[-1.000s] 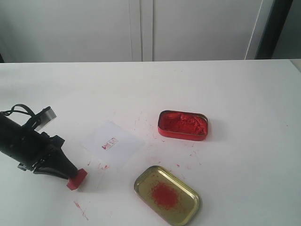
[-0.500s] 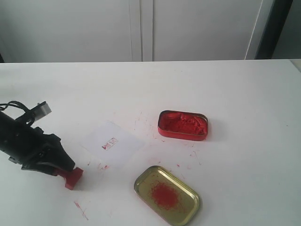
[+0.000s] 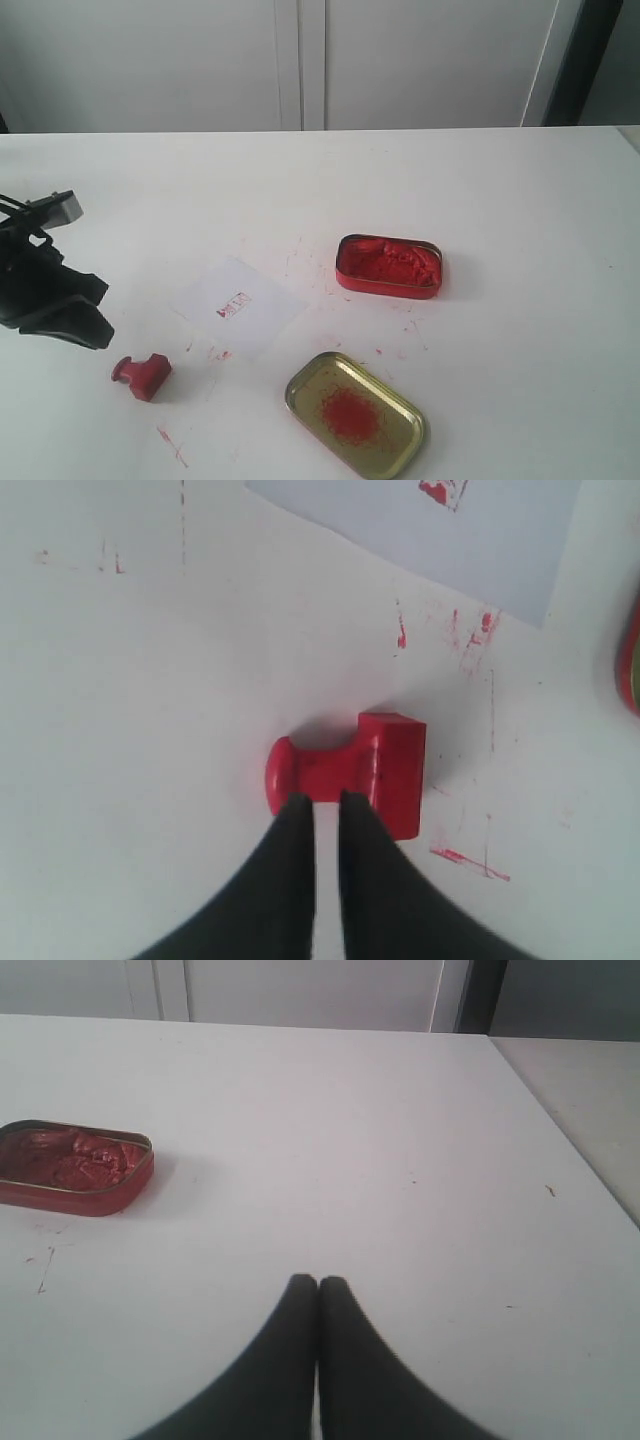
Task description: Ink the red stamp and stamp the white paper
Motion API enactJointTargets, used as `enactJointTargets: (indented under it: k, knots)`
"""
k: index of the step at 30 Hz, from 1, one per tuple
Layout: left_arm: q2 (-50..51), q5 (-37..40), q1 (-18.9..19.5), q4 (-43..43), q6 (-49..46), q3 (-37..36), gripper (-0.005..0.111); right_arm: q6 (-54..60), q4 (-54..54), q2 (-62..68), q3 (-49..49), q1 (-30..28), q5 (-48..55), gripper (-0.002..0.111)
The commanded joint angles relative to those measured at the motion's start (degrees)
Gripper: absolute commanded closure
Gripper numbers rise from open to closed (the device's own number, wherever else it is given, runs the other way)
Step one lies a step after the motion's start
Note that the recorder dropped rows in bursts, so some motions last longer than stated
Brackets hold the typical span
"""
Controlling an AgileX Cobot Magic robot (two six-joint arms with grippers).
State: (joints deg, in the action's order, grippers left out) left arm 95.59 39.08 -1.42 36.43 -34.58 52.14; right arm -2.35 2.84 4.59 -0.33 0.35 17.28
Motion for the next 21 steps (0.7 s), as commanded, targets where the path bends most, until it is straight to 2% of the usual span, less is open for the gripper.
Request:
enactJointTargets:
  k: [1,8,11,21]
  knots:
    - [-0.7,0.2,0.2,0.4,0.3,-0.1,0.107,0.0,0.2,-0.1,0.3,-0.3,-0.7,0.108]
    - [-1.0,-2.4,0.2,0.1,1.8,-0.2,0.107,0.0,0.2,-0.1,0.3,-0.3,-0.7,0.108]
    - [-2.2,-3.4,0.2,-2.7,4.7,-0.2,0.107,0.0,0.2,-0.1,0.3,-0.3,-0.7,0.108]
    - [-9.3,-3.0,0.2,-23.8,23.0,-0.2,0.107,0.0,0.2,-0.1,0.3,-0.3,-0.7,0.108]
